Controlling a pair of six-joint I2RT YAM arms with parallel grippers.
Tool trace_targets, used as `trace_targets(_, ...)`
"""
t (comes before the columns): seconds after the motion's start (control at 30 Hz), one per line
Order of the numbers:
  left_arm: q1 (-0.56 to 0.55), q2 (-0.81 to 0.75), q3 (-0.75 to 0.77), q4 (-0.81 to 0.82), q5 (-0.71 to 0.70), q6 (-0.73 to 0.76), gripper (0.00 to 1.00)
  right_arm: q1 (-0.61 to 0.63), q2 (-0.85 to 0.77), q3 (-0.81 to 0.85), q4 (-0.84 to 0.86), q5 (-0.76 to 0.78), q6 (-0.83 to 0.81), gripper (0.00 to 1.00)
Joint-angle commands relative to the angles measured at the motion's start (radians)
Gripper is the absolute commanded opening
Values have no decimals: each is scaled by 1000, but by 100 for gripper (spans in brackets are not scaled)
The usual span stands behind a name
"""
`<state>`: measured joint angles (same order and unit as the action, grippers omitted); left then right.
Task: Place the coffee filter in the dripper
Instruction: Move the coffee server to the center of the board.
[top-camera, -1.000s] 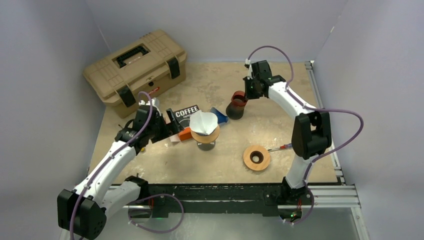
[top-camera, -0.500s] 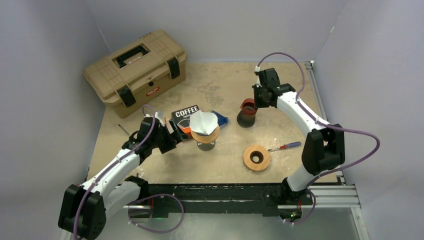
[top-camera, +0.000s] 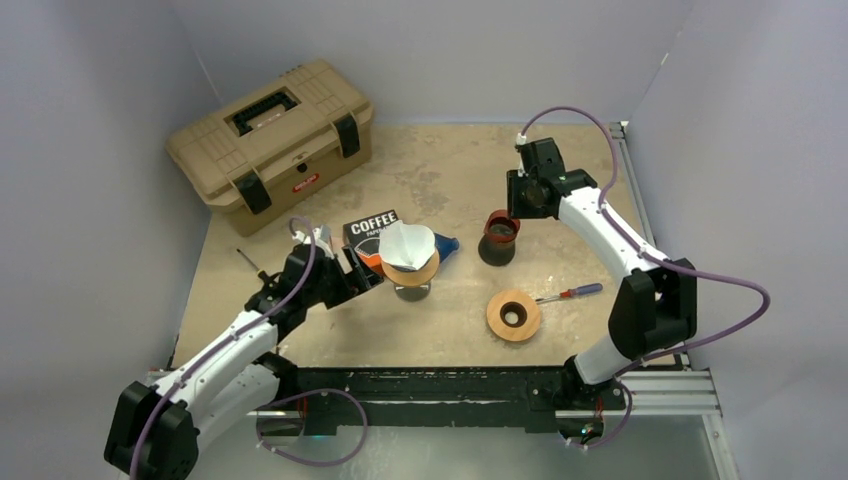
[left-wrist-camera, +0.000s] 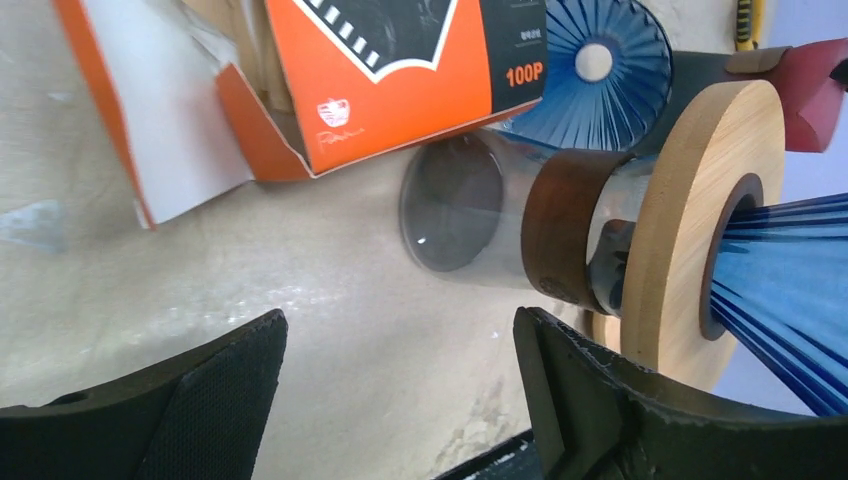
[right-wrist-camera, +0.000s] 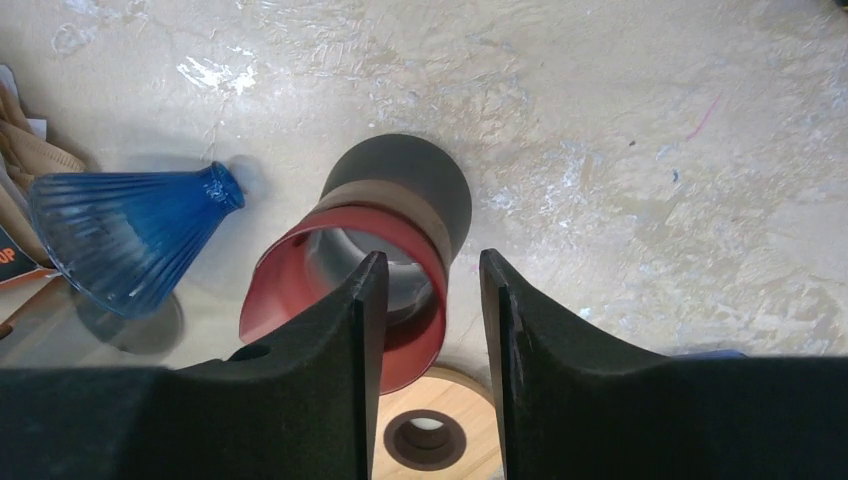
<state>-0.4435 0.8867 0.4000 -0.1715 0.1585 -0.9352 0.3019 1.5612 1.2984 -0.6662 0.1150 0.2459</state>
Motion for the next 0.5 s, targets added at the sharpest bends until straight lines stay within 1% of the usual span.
trace_targets(0.0, -4, -75, 58, -91, -115, 114, 83, 2, -43, 4, 5, 14, 9, 45)
trace_targets(0.13, -4, -158, 57, -115, -151, 186, 83, 2, -50, 16, 5, 1, 5, 51)
trace_targets(0.23, -4, -207, 46, -98, -154, 253, 83, 2, -64, 25, 10, -11, 1, 53)
trace_targets(0.33, -4, -230, 17, -32, -125, 275, 83, 2, -79, 27, 27, -34, 0, 54)
trace_targets(0.47, -7, -203, -3, 35, -53, 311, 84, 2, -116, 1, 73, -75, 8, 55)
